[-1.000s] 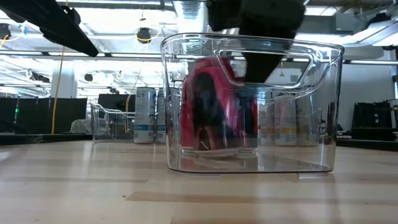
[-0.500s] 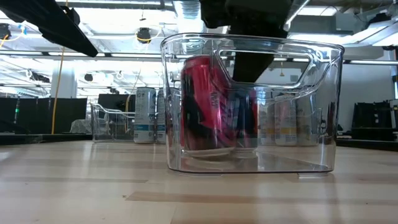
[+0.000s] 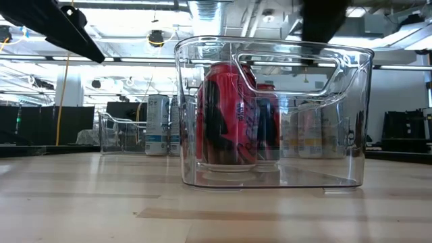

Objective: Sort soda cans
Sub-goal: Put the red-black soda can into the bottom transparent bin

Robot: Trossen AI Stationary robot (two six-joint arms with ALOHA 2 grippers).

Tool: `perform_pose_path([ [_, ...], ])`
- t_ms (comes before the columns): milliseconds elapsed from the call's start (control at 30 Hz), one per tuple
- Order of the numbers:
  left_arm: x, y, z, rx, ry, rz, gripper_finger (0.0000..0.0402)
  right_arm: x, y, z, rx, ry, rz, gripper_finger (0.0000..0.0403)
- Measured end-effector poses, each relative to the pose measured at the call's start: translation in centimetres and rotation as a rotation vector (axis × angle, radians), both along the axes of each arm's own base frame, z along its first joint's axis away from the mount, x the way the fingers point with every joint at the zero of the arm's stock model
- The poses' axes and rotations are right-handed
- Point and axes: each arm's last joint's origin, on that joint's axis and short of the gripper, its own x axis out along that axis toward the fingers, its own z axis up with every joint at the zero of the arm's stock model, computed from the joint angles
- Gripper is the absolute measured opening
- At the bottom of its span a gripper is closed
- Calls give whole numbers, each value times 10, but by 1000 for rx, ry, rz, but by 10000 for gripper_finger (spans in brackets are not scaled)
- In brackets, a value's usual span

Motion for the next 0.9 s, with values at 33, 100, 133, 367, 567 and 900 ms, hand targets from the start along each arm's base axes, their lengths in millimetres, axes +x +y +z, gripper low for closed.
perform_pose_path([
  [33, 0, 0, 0, 11, 3, -7, 267, -8, 1, 9, 2, 4, -8, 123],
  [100, 1, 1, 0, 32, 9, -20, 267, -28, 1, 25, 11, 42, -8, 123],
  [133, 1, 1, 0, 41, 12, -24, 267, -38, 2, 32, 26, 70, 3, 123],
  [367, 2, 3, 0, 58, 17, -27, 267, -96, 12, 62, 259, 255, -181, 126],
  [567, 3, 4, 1, 81, -1, -11, 267, -123, 25, 86, 418, 200, -287, 169],
  [900, 10, 14, 1, 133, 11, 11, 267, -149, 74, 69, 378, 271, -326, 264],
])
